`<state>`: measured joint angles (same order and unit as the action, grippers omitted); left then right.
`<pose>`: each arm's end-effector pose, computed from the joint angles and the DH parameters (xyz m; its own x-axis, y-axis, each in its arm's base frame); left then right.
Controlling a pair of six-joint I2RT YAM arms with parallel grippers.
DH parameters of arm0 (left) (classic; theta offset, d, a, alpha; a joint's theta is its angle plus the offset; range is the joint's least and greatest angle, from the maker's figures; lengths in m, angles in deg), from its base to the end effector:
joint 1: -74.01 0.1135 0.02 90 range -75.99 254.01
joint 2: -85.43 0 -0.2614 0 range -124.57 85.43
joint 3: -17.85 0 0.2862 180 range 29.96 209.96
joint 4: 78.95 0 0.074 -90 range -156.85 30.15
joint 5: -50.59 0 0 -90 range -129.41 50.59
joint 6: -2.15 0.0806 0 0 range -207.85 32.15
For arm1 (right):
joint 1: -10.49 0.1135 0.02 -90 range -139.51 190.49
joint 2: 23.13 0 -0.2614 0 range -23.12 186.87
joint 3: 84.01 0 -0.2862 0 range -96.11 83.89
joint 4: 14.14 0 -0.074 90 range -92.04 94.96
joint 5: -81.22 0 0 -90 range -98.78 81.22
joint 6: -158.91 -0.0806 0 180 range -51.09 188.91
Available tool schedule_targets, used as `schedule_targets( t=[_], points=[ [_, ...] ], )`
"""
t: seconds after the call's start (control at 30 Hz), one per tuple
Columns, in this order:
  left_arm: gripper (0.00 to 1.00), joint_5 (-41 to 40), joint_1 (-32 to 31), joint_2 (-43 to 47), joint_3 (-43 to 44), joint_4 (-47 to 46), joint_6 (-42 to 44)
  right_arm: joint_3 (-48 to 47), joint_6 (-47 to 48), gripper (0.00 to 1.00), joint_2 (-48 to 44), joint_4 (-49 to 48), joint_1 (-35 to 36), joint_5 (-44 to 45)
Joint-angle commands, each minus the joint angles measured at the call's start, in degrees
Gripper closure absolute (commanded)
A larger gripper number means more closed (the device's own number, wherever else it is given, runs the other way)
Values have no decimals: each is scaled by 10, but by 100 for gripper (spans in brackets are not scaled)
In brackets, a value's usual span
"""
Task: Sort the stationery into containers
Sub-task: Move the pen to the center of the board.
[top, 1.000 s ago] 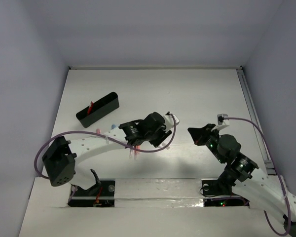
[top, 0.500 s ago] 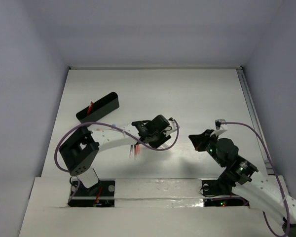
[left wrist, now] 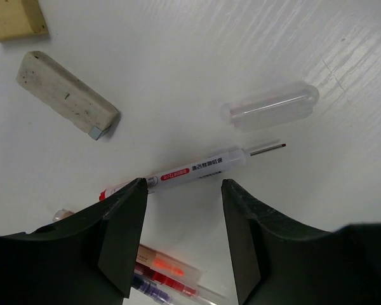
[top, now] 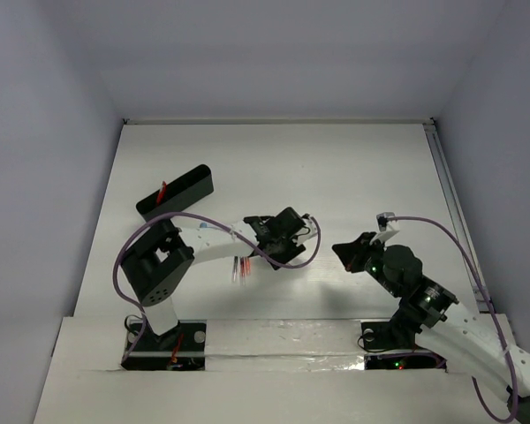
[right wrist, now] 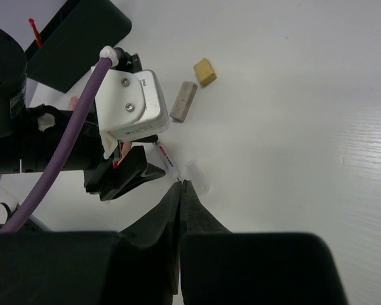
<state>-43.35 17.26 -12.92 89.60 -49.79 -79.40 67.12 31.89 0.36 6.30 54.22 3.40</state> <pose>0.2244 -0.3321 0.1163 -0.3289 0.7690 -0.5482 0.8709 0.4714 0.1389 0.1655 0.1348 0.2048 -0.4681 0.3667 -0.8040 -0.3089 0.7845 0.5376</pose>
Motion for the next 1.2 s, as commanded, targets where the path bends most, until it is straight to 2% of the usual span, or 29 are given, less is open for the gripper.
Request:
schedule_targets(
  t=[0.0,0.3,0.73,0.97,1.1,1.17],
  points=[
    [52,-12,3,0,28,8,8,3,16,100,12,-46,-2,-23],
    [50,-6,9,-28,32,11,9,5,19,100,29,-61,-2,-36],
    [65,24,-9,-28,29,50,-20,-3,19,100,71,-61,-2,-38],
    [64,4,-35,-44,35,75,-36,-7,16,100,96,-71,-2,-37],
    [65,1,-47,-45,29,86,-51,-11,13,92,121,-77,-2,-41],
    [73,2,-52,-44,23,90,-61,-12,11,84,130,-77,-2,-43]
  ],
)
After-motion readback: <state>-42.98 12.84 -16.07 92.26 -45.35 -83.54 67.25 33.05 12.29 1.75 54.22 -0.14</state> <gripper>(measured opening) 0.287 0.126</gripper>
